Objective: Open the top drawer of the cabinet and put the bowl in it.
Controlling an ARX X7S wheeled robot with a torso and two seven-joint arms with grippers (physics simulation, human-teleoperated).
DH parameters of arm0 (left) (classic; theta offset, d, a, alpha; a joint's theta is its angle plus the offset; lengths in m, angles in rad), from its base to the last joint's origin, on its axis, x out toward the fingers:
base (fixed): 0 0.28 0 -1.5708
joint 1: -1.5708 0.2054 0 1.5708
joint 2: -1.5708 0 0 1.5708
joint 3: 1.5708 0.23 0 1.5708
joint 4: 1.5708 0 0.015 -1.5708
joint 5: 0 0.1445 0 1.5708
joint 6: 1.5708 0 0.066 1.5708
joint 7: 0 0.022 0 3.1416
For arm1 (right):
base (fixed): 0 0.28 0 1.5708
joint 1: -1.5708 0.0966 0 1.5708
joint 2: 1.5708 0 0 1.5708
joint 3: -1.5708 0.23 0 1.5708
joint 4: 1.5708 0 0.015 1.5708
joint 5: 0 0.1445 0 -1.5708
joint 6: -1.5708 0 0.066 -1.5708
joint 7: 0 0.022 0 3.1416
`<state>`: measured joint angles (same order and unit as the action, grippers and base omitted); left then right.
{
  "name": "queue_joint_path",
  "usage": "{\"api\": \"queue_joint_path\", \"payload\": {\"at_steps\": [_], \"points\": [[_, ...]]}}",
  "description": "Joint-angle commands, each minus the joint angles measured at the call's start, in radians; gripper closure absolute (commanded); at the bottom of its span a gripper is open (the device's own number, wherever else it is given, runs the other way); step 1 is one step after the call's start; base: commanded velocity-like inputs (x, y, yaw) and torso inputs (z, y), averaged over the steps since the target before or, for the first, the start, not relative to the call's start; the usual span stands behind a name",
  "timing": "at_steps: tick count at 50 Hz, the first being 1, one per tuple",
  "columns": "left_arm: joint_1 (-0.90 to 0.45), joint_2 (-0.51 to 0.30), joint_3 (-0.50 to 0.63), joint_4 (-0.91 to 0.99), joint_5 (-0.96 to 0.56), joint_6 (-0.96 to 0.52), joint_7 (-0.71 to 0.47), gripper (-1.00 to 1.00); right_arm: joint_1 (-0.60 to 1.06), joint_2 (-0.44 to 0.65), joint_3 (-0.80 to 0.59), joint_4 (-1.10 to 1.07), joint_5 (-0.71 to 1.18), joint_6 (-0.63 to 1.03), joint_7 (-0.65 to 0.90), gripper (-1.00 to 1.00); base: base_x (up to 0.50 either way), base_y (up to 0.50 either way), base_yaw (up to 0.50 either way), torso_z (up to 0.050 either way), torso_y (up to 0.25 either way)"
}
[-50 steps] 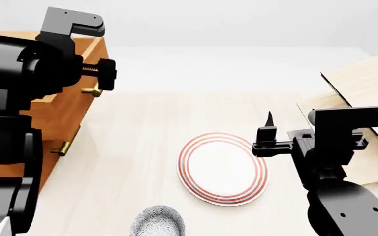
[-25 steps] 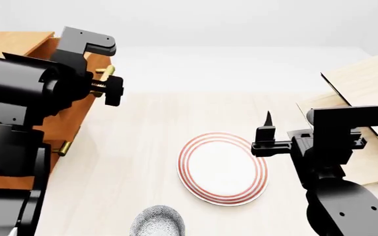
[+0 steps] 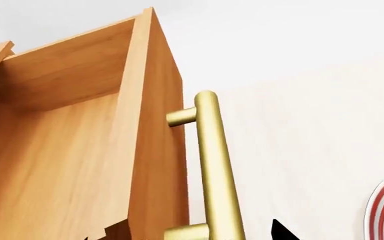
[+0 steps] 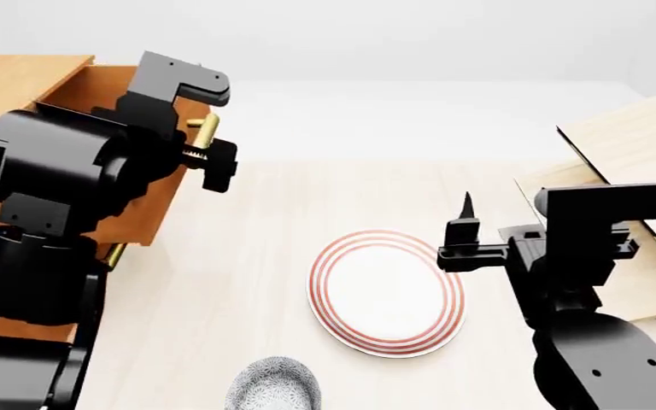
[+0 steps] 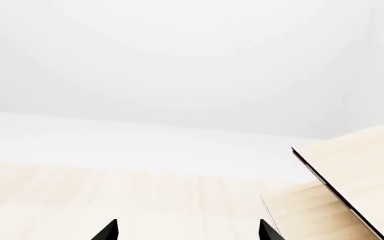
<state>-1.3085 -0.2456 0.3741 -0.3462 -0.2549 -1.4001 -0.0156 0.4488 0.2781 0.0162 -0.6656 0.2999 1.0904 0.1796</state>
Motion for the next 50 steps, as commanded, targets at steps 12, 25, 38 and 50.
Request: {"api": "queue_joint_path", "payload": {"at_steps": [12,25,38,50], "points": [[0.038,0.06,0.008,0.076,-0.088,-0.041,0.013,-1.0,-0.009,0.005,0.016,-0.008,0.016,-0.004,0.003,-1.0,0.0,0.0,0.0,0.0,0.006],[0.035,0.095,0.027,0.142,-0.113,-0.086,0.0,-1.0,-0.017,0.01,0.029,-0.039,0.031,0.013,0.008,-1.0,0.0,0.0,0.0,0.0,0.012],[0.034,0.14,0.038,0.215,-0.151,-0.137,-0.022,-1.0,-0.021,0.012,0.034,-0.045,0.039,0.013,0.011,-1.0,0.0,0.0,0.0,0.0,0.01],[0.043,0.161,0.061,0.26,-0.211,-0.159,-0.059,-1.0,-0.032,0.014,0.036,-0.032,0.043,-0.007,0.009,-1.0,0.0,0.0,0.0,0.0,0.003]]}}
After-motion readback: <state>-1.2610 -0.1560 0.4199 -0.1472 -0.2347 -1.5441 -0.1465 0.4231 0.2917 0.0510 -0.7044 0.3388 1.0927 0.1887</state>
